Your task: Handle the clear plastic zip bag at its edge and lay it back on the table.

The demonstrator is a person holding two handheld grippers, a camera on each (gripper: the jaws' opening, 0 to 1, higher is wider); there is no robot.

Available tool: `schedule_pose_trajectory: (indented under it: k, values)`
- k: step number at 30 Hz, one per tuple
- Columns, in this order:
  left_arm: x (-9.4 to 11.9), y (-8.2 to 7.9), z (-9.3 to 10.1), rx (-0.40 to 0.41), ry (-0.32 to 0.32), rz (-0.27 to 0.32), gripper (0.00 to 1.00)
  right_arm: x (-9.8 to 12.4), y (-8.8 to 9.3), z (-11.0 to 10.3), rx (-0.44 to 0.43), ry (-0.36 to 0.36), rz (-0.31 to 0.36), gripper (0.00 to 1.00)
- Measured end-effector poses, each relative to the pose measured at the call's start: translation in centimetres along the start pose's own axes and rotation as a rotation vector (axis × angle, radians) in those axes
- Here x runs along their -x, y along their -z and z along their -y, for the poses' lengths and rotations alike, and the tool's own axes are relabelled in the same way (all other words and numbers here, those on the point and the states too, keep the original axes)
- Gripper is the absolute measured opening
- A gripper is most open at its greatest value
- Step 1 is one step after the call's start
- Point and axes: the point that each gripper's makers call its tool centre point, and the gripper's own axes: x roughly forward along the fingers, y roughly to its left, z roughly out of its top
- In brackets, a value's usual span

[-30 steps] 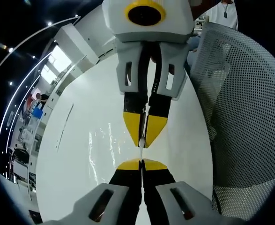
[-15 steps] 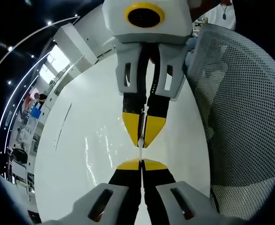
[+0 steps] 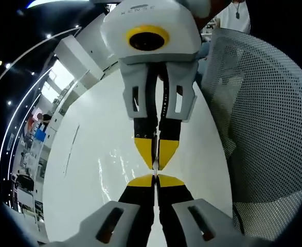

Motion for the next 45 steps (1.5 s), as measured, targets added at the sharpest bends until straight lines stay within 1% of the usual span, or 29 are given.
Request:
schedule_pose_trajectory:
  k: [7,12,35,45]
  values:
    - [-0.02,-0.07,-0.15,0.019,-0.007,0.002,0.0,0.12,0.05,0.19,-0.001,0.014,-0.001,0.0]
    - [-0.18,0.12,0.05,0.036,0.001,-0.007,0.0,-0.01,0.16,-0.03,0.008,0.013,-0.009,0.0]
    - [0.01,0.05,0.01,0.034,0.001,-0.007,0.0,0.1,0.29,0.16,-0.015,0.022,-0.006,0.0]
    - [0.28,0.05,-0.17,0.029,-0.003,-0.015,0.0,0.04,0.32,0.36,-0.045,0.038,0.002,0.0]
